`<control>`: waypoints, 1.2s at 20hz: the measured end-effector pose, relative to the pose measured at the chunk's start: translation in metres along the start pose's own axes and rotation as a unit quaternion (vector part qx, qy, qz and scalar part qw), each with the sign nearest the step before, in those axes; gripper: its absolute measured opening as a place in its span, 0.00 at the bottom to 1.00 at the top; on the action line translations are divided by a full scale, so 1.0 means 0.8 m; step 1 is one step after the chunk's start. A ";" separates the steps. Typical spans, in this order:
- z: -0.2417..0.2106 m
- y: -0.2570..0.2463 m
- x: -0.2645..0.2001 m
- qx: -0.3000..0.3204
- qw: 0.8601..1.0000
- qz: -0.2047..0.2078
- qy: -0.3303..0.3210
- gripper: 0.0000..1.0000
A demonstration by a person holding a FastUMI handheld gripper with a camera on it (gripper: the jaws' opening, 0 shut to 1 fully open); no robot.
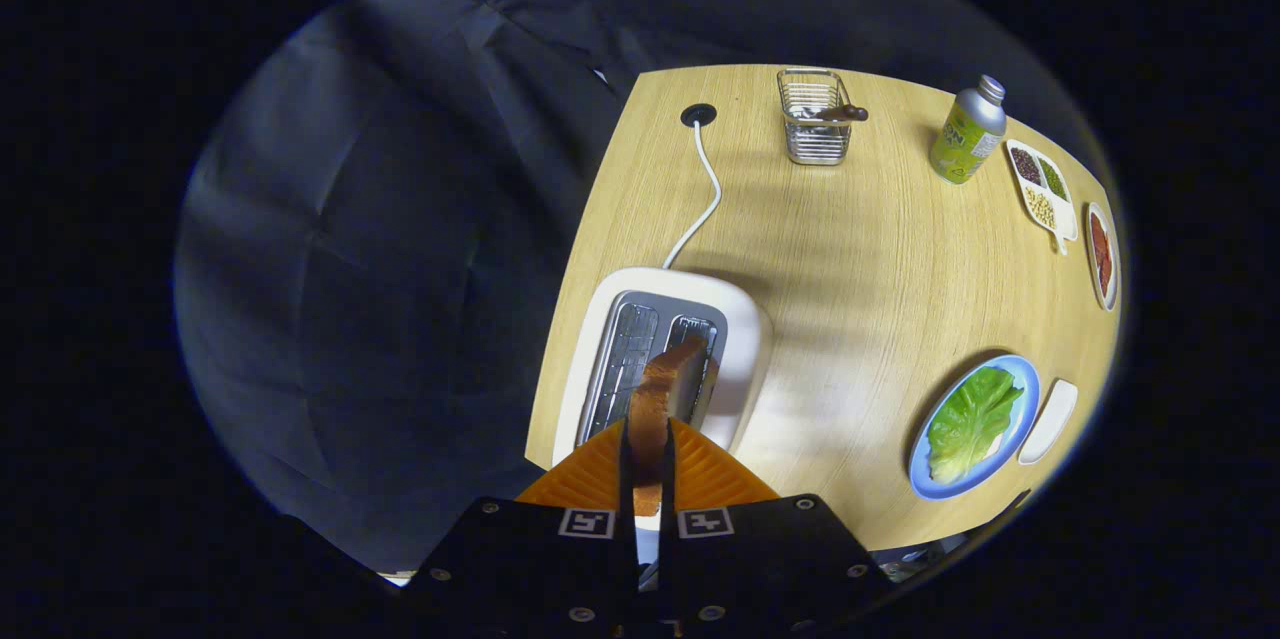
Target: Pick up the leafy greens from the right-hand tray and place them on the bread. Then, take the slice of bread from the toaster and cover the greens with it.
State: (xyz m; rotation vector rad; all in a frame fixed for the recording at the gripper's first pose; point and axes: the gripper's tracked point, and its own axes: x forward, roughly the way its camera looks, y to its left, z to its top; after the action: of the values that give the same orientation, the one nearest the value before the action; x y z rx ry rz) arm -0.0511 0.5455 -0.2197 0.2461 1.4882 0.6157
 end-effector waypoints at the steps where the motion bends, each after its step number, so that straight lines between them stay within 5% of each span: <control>1: 0.001 0.001 -0.015 0.002 1.000 0.011 -0.011 0.08; 5: 0.004 -0.007 -0.079 0.016 0.996 0.062 -0.057 0.09; 12: -0.004 -0.103 -0.173 0.036 0.990 0.075 -0.116 0.08; 24: -0.078 -0.302 -0.159 0.081 0.991 0.055 -0.089 0.08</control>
State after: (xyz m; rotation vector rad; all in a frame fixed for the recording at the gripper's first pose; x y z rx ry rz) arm -0.0518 0.2663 -0.2417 0.4996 1.3588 0.5449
